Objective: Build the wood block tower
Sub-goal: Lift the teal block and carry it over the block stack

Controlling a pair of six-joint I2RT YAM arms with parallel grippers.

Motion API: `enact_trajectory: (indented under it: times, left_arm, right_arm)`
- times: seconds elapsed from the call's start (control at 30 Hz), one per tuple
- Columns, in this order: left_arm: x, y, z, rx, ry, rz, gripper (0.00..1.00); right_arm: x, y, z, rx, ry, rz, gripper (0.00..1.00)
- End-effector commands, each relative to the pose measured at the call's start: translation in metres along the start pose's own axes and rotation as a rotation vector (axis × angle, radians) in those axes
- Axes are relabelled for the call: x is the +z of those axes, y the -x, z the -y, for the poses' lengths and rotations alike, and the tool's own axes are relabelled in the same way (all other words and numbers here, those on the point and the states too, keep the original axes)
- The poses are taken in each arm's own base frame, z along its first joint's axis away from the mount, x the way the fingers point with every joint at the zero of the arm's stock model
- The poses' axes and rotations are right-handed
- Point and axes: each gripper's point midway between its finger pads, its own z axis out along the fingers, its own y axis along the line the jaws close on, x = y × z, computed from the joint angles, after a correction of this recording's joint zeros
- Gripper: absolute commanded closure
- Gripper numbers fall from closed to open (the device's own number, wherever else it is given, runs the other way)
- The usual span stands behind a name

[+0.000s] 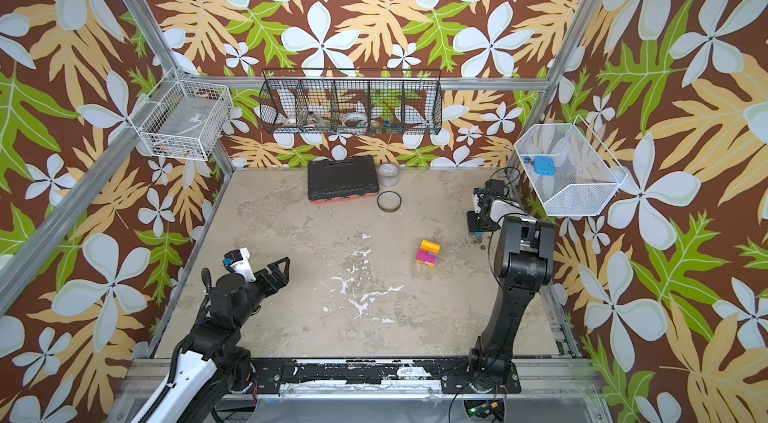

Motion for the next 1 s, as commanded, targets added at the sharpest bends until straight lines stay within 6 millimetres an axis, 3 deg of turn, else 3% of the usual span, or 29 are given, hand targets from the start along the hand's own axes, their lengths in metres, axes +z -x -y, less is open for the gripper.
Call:
enact_trajectory:
  times: [0.0, 0.27, 0.43, 0.63, 0.97]
  left_arm:
    - [-0.001, 0.007, 0.006, 0.006, -0.023, 0.026, 0.05]
    - [-0.001, 0.007, 0.006, 0.004, -0.022, 0.028, 0.04]
    - [-0.001, 0.007, 0.005, 0.005, -0.021, 0.027, 0.05]
    - [0.0, 0.007, 0.005, 0.006, -0.019, 0.027, 0.05]
    - [-0.001, 0.006, 0.006, 0.005, -0.025, 0.025, 0.05]
  right_arm:
    - [0.0, -0.025, -0.002, -0.006, -0.002, -0.094, 0.51]
    - [0.002, -0.026, -0.007, -0.01, 0.03, -0.103, 0.68]
    - [-0.008, -0.017, -0.007, -0.019, 0.03, -0.072, 0.8]
    - [-0.051, 0.011, -0.019, -0.021, 0.078, 0.089, 0.83]
    - [-0.121, 0.04, -0.085, -0.222, 0.136, 0.276, 0.95]
